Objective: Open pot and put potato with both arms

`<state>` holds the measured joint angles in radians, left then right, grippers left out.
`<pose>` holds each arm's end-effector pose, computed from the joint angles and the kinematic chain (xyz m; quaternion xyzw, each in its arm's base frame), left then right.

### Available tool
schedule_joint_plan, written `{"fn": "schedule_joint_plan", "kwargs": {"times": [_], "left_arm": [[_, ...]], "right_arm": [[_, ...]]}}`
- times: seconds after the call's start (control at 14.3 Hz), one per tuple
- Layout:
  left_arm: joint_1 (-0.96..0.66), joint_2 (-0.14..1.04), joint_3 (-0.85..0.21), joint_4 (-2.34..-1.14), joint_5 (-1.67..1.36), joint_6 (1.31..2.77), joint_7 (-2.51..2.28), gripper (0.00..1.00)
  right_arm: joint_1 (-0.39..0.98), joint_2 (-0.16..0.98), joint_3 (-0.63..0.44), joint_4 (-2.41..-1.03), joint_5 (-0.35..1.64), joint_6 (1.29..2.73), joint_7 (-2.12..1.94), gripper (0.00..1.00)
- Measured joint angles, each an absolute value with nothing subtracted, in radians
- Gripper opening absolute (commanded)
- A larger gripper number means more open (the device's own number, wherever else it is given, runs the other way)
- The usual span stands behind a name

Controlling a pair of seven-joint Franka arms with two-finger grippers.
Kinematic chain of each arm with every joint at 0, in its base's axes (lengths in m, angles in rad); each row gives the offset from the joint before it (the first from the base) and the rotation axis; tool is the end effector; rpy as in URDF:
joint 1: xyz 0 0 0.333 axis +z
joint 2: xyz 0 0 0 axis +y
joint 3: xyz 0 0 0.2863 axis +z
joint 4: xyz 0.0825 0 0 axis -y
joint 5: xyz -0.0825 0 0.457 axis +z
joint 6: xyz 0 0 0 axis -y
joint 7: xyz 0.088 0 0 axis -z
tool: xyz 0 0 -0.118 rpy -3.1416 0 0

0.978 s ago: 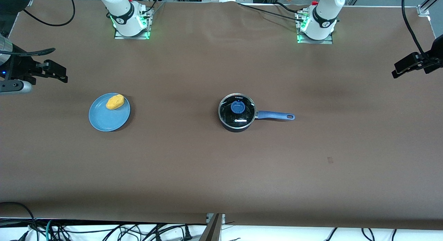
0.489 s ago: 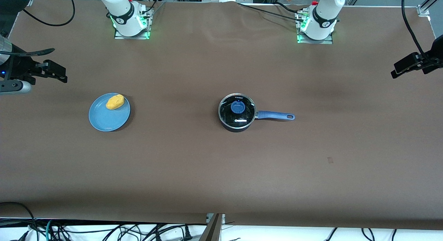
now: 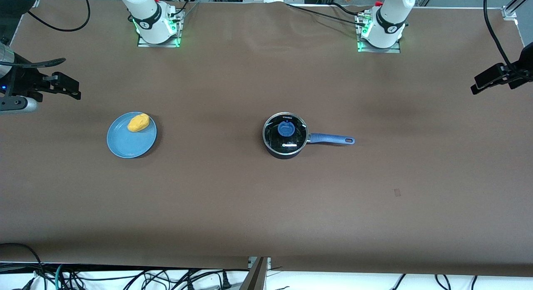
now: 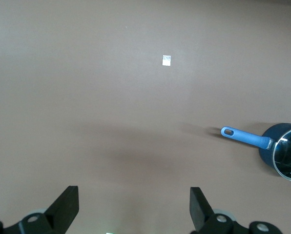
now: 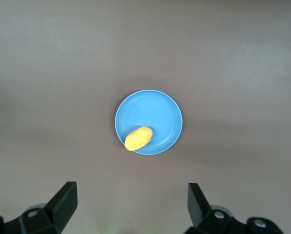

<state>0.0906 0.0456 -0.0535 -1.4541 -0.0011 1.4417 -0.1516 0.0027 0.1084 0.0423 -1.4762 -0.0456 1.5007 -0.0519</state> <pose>0.6260 0.0238 0.6071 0.9951 0.0941 -0.0290 0.0001 0.6485 0.0223 0.5601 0.9978 0.0477 -0.0420 0.0204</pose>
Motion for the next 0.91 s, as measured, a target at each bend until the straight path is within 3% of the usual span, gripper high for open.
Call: {"fn": "schedule_joint_plan", "kwargs": {"times": [0.91], "left_arm": [[0.094,0.046,-0.051,-1.455,-0.013,1.442,-0.152,1.0]], "right_arm": [[0.002,0.109,0.038,-1.476,-0.046,1.501,-0.051,1.0]]}}
